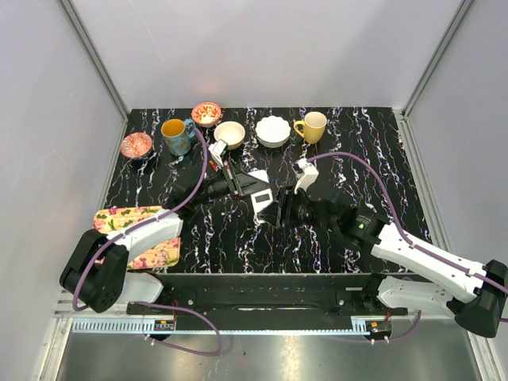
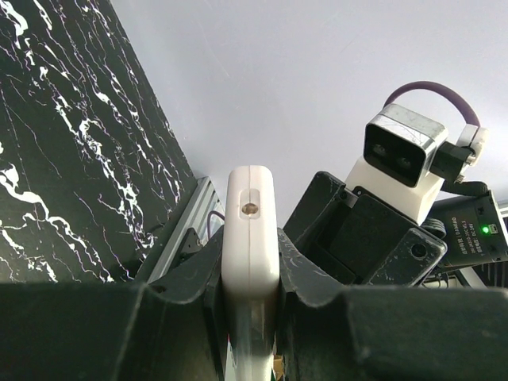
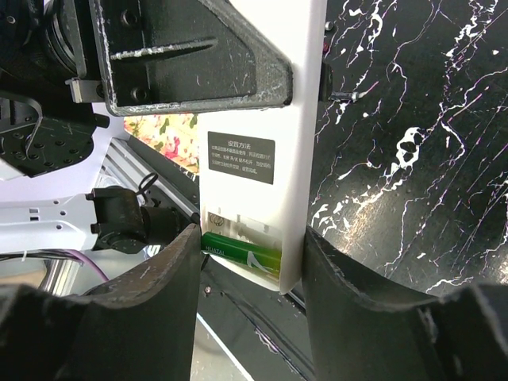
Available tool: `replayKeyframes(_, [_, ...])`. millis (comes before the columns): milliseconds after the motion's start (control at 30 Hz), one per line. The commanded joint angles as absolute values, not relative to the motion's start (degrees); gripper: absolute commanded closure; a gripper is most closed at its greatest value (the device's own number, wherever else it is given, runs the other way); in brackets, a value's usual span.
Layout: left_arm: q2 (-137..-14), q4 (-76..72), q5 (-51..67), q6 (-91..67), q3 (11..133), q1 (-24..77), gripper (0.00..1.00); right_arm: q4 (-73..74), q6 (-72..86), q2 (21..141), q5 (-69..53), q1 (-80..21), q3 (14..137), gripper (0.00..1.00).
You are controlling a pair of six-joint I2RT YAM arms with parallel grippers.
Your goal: Load the batteries into the remote control
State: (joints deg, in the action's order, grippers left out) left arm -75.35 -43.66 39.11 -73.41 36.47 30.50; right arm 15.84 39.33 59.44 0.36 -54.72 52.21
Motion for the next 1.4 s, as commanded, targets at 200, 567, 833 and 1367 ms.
replayKeyframes(200, [-73.8,-52.2,38.4,-77.1,36.9,29.8,1.00,14.9,39.1,58.3,0.2,-54.3,50.3,0.57])
replayKeyframes(567, [-75.6,-60.0,40.7,-83.0,37.6,29.3,1.00,16.1,36.7,58.0,-1.4,-54.3,50.3,0.60])
replayKeyframes(833, [-75.8,-60.9,41.0,-83.9,38.0,29.2,1.00,17.4,35.0,59.5,-3.3,-54.3,50.8,0.60])
replayKeyframes(1367, [-75.1,-55.7,40.5,-79.3,37.4,29.2,1.00,16.4,36.3,58.5,-1.1,-54.2,52.3,0.12])
